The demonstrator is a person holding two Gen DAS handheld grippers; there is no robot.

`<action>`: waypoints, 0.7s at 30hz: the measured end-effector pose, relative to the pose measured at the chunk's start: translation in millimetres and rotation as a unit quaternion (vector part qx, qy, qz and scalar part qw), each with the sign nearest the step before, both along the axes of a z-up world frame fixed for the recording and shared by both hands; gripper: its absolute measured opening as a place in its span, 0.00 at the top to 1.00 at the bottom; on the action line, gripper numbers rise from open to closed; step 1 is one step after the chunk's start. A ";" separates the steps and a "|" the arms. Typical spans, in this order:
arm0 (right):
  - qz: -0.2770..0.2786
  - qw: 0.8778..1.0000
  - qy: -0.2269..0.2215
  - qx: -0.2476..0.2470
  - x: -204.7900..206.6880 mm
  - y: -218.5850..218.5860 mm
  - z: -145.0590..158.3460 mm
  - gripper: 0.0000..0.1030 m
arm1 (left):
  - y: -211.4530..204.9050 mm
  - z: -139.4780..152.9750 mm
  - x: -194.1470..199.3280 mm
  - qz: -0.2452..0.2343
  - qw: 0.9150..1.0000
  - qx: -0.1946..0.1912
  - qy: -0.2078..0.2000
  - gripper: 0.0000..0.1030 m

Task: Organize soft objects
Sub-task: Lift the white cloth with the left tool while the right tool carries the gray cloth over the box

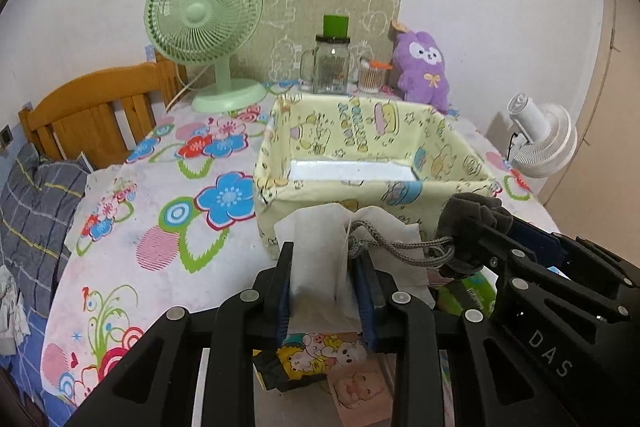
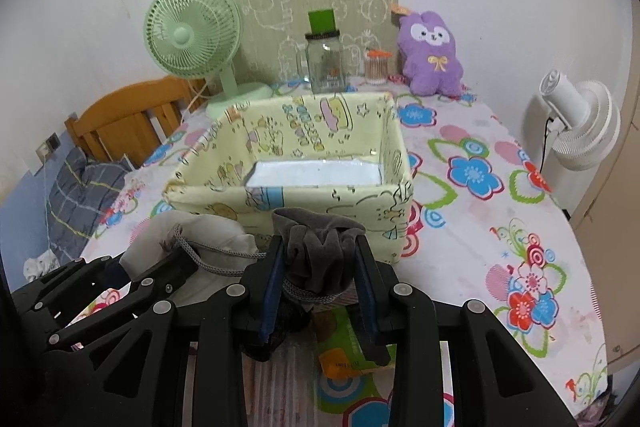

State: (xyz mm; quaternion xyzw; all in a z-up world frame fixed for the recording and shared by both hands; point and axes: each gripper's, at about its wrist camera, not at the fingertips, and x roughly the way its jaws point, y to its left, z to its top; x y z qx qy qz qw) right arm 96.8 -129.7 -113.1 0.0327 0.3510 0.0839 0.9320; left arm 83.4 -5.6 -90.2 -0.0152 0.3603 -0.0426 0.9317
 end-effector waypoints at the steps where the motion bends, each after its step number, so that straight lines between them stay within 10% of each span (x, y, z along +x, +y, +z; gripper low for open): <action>1: 0.000 1.000 -0.005 0.000 -2.6 -0.1 3.7 0.65 | 0.1 2.8 -1.8 -0.001 1.000 -0.001 -0.003 0.74; 21: -0.004 0.997 -0.082 -0.003 -45.8 -4.7 58.1 0.65 | -6.2 55.2 -36.7 -0.010 0.997 -0.002 -0.082 0.74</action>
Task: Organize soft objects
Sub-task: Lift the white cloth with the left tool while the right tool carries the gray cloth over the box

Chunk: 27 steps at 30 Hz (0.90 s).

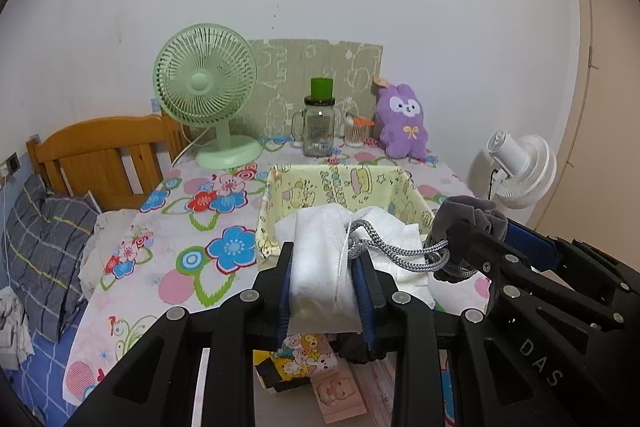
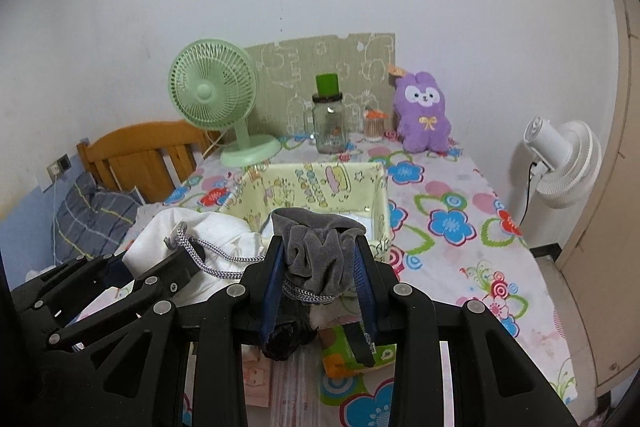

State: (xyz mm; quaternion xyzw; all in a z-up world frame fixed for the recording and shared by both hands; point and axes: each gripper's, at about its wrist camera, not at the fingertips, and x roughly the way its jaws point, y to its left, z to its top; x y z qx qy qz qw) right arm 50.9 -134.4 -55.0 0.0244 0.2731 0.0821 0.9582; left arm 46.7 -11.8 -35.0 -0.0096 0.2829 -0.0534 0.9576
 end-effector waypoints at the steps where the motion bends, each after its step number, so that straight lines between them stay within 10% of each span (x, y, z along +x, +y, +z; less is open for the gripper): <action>1: 0.000 1.000 -0.003 -0.001 -1.4 -0.1 1.7 0.65 | 0.2 1.2 -0.8 0.000 1.000 -0.001 -0.002 0.74; 27: -0.004 1.000 -0.012 0.004 35.6 -4.1 10.7 0.65 | -3.7 9.0 32.9 0.004 1.000 -0.002 -0.012 0.73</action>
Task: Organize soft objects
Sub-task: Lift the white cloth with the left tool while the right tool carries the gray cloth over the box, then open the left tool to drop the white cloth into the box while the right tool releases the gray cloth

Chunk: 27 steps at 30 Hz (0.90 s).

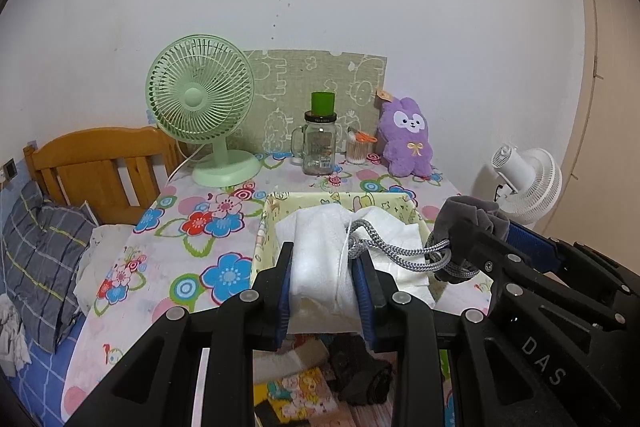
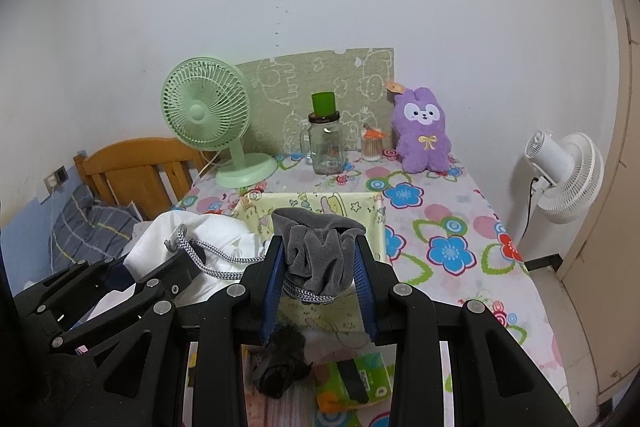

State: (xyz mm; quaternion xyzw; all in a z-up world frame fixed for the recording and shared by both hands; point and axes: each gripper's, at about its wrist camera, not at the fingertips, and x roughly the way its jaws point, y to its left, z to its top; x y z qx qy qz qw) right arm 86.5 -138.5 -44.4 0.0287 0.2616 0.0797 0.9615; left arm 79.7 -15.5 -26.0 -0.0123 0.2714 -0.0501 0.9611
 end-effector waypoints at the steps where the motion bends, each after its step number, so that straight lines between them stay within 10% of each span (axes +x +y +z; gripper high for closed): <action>1: -0.001 1.000 0.001 0.000 4.6 0.2 -0.1 0.65 | 0.2 -0.3 3.1 0.000 1.000 0.000 0.000 0.73; 27: -0.008 1.000 0.026 0.004 89.2 4.3 -23.0 0.65 | 4.8 -23.9 94.6 0.003 0.999 0.005 0.031 0.73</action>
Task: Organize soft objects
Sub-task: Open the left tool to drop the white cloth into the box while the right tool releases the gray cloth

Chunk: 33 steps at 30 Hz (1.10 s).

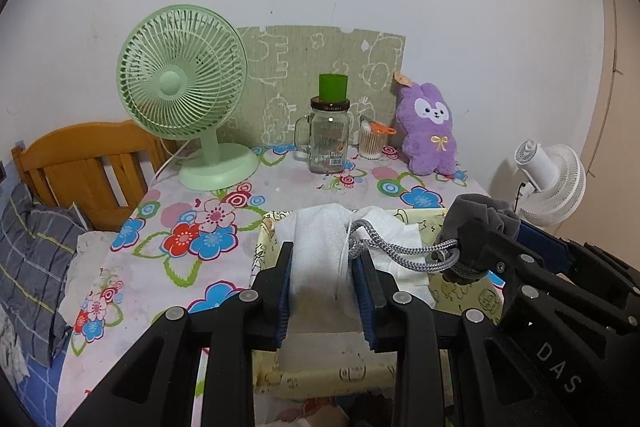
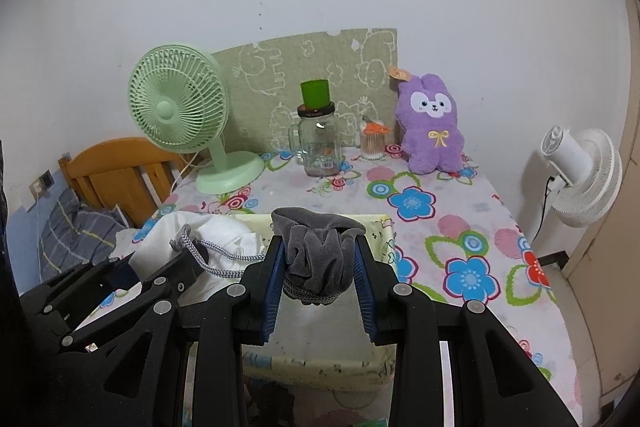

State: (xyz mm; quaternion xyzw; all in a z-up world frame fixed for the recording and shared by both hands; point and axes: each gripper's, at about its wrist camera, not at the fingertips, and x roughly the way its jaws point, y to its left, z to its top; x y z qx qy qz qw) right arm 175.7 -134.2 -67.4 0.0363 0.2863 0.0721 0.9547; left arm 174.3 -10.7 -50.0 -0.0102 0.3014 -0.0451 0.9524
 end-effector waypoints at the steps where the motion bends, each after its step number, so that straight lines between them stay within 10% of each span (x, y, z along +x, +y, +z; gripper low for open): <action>1: -0.001 1.000 0.003 0.000 4.7 -0.5 -1.8 0.65 | -0.2 -1.8 3.3 0.000 1.000 -0.001 0.002 0.73; 20: -0.025 0.999 0.022 -0.001 55.3 -13.3 -30.7 0.65 | -11.6 -35.3 59.0 -0.023 0.997 -0.016 0.072 0.63; 33: -0.003 0.999 0.049 0.008 72.0 -6.5 -45.0 0.60 | -18.4 -44.1 60.4 -0.029 0.997 0.007 0.076 0.23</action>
